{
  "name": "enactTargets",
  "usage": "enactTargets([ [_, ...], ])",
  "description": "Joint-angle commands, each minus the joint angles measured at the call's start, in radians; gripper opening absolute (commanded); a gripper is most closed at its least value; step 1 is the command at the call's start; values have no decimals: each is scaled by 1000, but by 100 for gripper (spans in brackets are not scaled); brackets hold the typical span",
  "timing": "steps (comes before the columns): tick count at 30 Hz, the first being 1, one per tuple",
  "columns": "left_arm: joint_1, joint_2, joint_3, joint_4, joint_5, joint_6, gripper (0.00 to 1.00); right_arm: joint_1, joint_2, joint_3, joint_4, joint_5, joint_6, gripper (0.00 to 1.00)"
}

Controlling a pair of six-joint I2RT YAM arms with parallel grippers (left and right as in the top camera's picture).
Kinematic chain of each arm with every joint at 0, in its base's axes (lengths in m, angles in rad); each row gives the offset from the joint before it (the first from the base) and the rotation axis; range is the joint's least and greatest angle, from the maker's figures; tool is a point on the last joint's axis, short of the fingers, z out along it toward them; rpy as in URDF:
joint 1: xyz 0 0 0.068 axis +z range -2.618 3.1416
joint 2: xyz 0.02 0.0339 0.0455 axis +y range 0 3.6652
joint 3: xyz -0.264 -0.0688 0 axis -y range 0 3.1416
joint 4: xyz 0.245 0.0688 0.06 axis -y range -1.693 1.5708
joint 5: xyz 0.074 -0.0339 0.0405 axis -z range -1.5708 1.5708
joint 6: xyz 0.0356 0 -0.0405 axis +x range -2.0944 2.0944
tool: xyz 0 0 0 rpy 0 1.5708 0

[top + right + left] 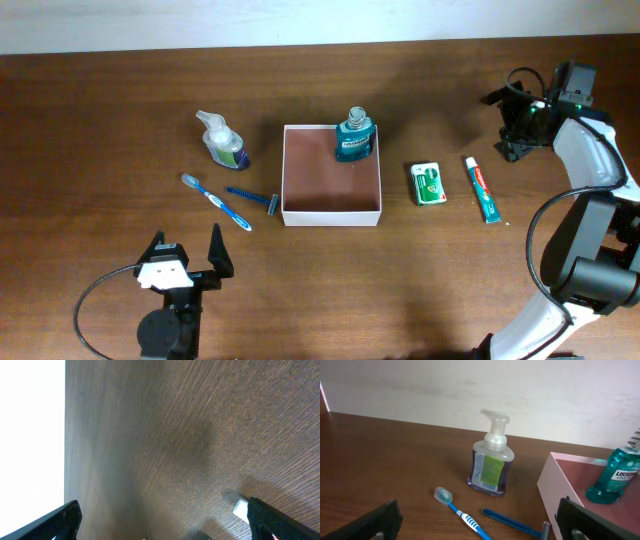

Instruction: Pack container

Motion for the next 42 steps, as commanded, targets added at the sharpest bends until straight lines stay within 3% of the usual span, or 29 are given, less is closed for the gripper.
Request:
enactTargets([
  [1, -3, -3, -2, -3, 7, 16, 100, -1, 13, -4, -24, 8, -121, 98],
  [5, -3, -3, -2, -3, 7, 16, 99, -2, 13, -4, -106, -27, -575, 98],
  [8, -3, -3, -2, -3, 7, 16, 99, -2, 13, -3, -265, -239, -1067, 99],
  [12, -3, -3, -2, -3, 7, 16, 99, 0, 13, -3, -432, -172, -1320, 99],
  [23, -3, -3, -2, -3, 7, 16, 99, -27, 13, -4, -364, 137, -1351, 100],
  [26, -3, -3, -2, -3, 7, 16, 99, -26, 13, -4, -364, 197, -1350, 89],
  [29, -3, -3, -2, -3, 7, 16, 99, -22, 13, -4, -364, 196, -1350, 56],
  [30, -3, -3, -2, -3, 7, 16, 99, -17, 13, -4, -364, 196, -1349, 54],
  [37, -3, -3, -2, -3, 7, 16, 99, 68, 13, -4, -346, 206, -1342, 53],
  [42, -3, -3, -2, -3, 7, 16, 99, 155, 13, -5, -263, 349, -1342, 53],
])
